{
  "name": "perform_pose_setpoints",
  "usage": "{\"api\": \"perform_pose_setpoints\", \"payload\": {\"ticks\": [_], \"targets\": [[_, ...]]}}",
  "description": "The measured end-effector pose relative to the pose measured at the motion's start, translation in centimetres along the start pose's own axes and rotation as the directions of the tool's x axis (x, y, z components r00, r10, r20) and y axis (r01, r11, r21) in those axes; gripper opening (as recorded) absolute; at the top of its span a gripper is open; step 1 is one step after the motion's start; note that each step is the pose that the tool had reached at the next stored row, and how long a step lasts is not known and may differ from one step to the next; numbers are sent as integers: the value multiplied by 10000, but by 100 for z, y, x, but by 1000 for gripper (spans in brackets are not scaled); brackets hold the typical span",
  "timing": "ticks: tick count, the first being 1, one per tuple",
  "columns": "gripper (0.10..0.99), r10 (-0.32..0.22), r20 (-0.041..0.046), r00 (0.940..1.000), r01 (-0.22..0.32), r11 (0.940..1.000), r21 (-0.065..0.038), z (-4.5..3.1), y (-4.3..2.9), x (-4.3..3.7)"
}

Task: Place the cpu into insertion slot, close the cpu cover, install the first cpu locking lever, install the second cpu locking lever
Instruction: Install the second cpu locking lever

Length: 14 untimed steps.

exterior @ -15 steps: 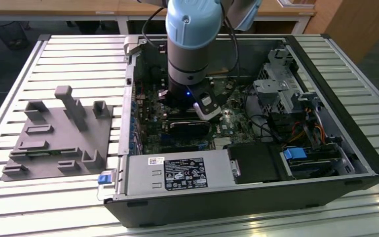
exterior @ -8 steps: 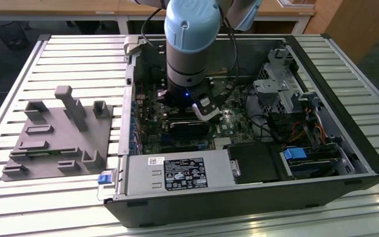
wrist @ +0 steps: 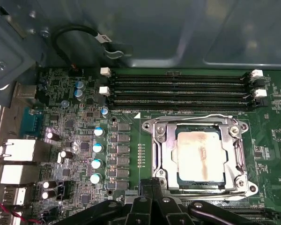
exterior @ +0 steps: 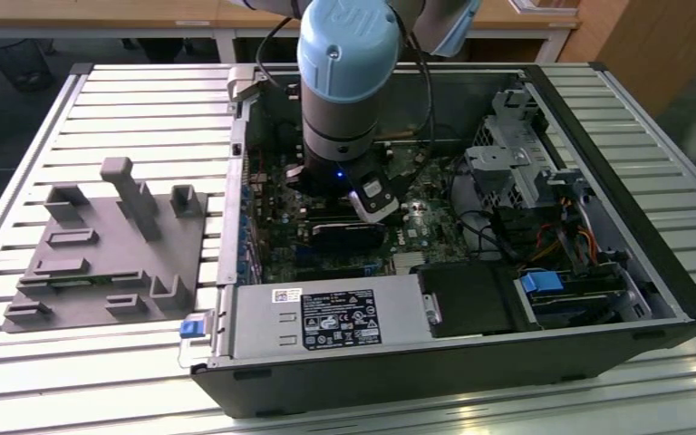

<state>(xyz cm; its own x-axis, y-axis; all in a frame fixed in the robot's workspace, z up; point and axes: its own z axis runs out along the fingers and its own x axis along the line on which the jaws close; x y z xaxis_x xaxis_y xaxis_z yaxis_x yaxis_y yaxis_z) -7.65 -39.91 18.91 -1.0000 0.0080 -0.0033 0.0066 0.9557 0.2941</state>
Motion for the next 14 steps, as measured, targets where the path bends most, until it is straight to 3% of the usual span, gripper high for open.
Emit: {"api": "perform_pose_setpoints", "payload": {"ticks": [14], "targets": [[106,0,2,10000,0,10000,-3,-97,30,2]]}}
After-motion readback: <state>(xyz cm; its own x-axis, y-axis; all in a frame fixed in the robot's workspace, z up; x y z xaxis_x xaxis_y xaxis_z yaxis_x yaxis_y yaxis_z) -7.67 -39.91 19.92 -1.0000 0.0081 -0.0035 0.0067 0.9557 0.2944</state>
